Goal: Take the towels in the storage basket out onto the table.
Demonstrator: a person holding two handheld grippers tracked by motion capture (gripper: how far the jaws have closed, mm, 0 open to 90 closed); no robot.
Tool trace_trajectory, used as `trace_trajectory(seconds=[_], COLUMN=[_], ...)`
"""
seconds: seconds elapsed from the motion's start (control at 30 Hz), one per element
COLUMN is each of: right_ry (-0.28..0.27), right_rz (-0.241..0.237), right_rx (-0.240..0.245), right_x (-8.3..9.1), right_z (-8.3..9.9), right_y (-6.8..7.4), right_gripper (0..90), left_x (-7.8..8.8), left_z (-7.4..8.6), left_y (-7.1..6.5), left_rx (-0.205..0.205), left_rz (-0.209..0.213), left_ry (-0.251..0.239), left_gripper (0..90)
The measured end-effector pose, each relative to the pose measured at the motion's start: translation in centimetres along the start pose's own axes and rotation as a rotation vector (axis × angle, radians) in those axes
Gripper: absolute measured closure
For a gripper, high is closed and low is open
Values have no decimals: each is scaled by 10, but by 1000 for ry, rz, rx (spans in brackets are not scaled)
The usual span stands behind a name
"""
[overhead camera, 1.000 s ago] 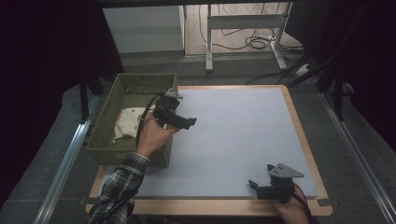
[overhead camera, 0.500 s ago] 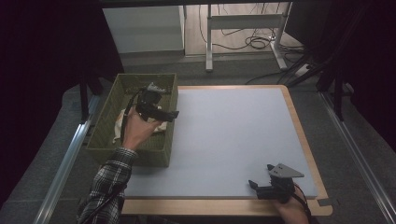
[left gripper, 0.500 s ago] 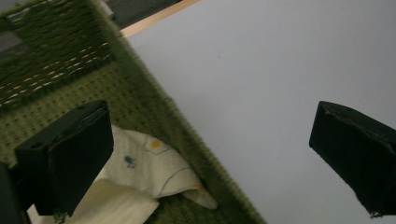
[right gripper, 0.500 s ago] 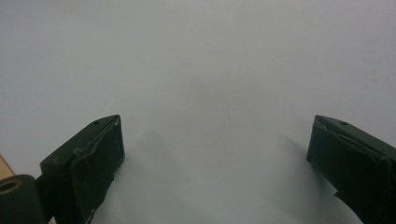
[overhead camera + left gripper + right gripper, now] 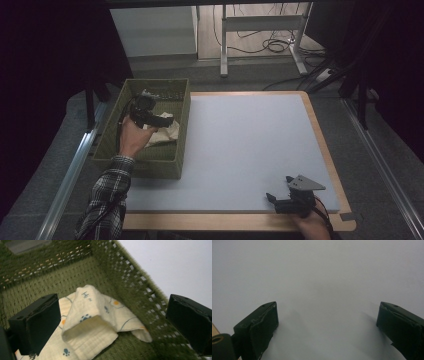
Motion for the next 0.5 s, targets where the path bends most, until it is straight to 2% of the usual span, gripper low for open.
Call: trace_trajectory(seconds=[0.17, 0.2, 0.23, 0.3, 0.43, 0.47, 0.5], right_ry=[0, 0, 0, 0, 0, 0, 0], right_rz=[0, 0, 0, 0, 0, 0, 0], right_rx=[0, 1, 1, 1, 1, 1, 1], right_x=[0, 0, 0, 0, 0, 0, 0], right_z=[0, 0, 0, 0, 0, 0, 0], right_y=[0, 0, 0, 0, 0, 0, 0], right_gripper=[40, 41, 41, 41, 41, 40, 40], left_x=[-10, -16, -16, -24, -32, -38, -38], left_z=[5, 9, 9, 14, 18, 21, 21], left_y=[12, 17, 17, 25, 32, 36, 36], left_rx=[15, 27, 27, 41, 52, 61, 61], left_rz=[-4, -4, -4, 2, -3, -4, -4], left_ry=[36, 64, 64, 106, 148, 180, 180], left_gripper=[2, 2, 2, 3, 6, 7, 7])
Point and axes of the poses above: each handheld gripper's, and its own axes: x roughly backward along the jaws, z roughly out of its underside, y roughly to its left, the point moved 8 cm from there along -x, roughly forward along the jaws, and after that the axes turned 13 degrees about y, right-handed, at the moved point
